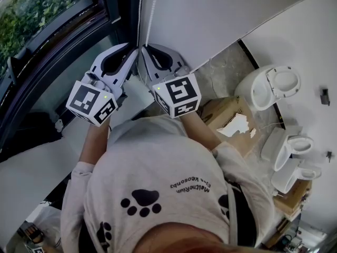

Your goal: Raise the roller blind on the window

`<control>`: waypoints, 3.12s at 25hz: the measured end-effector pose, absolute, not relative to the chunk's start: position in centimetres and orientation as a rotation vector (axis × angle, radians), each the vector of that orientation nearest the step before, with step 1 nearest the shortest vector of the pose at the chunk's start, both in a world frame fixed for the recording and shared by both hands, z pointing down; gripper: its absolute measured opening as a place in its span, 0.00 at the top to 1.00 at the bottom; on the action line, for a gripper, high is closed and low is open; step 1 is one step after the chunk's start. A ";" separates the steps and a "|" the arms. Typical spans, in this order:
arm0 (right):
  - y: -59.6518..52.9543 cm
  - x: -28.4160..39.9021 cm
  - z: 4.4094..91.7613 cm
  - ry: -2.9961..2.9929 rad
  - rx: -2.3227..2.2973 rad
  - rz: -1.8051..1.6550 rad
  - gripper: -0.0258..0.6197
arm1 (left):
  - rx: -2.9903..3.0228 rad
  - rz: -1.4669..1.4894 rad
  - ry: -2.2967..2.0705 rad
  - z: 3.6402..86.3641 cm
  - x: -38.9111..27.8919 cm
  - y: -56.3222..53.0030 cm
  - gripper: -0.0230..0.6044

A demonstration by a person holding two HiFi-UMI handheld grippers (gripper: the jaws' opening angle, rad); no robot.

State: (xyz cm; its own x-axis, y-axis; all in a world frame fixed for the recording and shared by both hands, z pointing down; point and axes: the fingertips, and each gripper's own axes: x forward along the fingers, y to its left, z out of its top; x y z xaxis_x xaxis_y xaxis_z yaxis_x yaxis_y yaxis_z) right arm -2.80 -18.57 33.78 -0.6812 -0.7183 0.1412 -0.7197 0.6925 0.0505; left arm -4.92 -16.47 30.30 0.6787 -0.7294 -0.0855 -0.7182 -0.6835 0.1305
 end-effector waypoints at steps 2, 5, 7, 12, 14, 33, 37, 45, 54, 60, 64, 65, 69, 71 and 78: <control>-18.6 -2.9 35.2 -2.729 1.161 0.035 0.95 | 2.810 -0.194 -1.212 29.6 -4.8 -16.5 0.86; -18.6 -3.0 37.4 -2.693 1.140 0.067 0.95 | 2.824 -0.198 -1.212 28.7 -4.6 -16.5 0.86; -18.6 -3.0 38.7 -2.674 1.131 0.083 0.95 | 2.831 -0.204 -1.207 28.3 -4.5 -16.5 0.86; -18.7 -3.1 41.3 -2.633 1.106 0.116 0.95 | 2.845 -0.201 -1.185 27.9 -4.0 -16.6 0.86; -18.9 -3.2 41.8 -2.631 1.107 0.117 0.95 | 2.854 -0.193 -1.174 27.8 -3.8 -16.7 0.86; -18.2 -3.9 44.4 -2.607 1.062 0.115 0.95 | 2.967 -0.112 -1.110 24.4 -1.9 -18.6 0.94; -18.3 -3.7 44.3 -2.614 1.087 0.103 0.95 | 2.972 -0.130 -1.092 24.5 -1.8 -18.3 0.95; -17.6 -3.7 46.9 -2.582 1.075 0.137 0.95 | 2.907 -0.137 -1.088 27.1 -2.3 -18.3 0.95; -17.1 -3.9 49.5 -2.546 1.044 0.182 0.95 | 2.848 -0.144 -1.088 29.8 -2.5 -18.0 0.95; -16.9 -4.1 50.6 -2.528 1.021 0.190 0.95 | 2.829 -0.151 -1.088 30.9 -2.6 -17.9 0.95; -16.9 -4.0 51.9 -2.500 1.004 0.235 0.95 | 2.806 -0.124 -1.096 32.3 -2.7 -18.0 0.95; -16.9 -3.9 52.3 -2.493 1.003 0.250 0.95 | 2.798 -0.123 -1.094 32.7 -2.8 -18.1 0.95; -17.1 -3.8 53.2 -2.467 0.997 0.276 0.95 | 2.776 -0.124 -1.089 33.6 -2.9 -18.1 0.95; -17.1 -3.7 53.7 -2.450 0.986 0.287 0.95 | 2.775 -0.107 -1.096 34.1 -2.8 -18.2 0.95; -16.7 -3.0 56.7 -2.361 0.951 0.341 0.95 | 2.728 -0.053 -1.105 37.3 -3.0 -18.4 0.95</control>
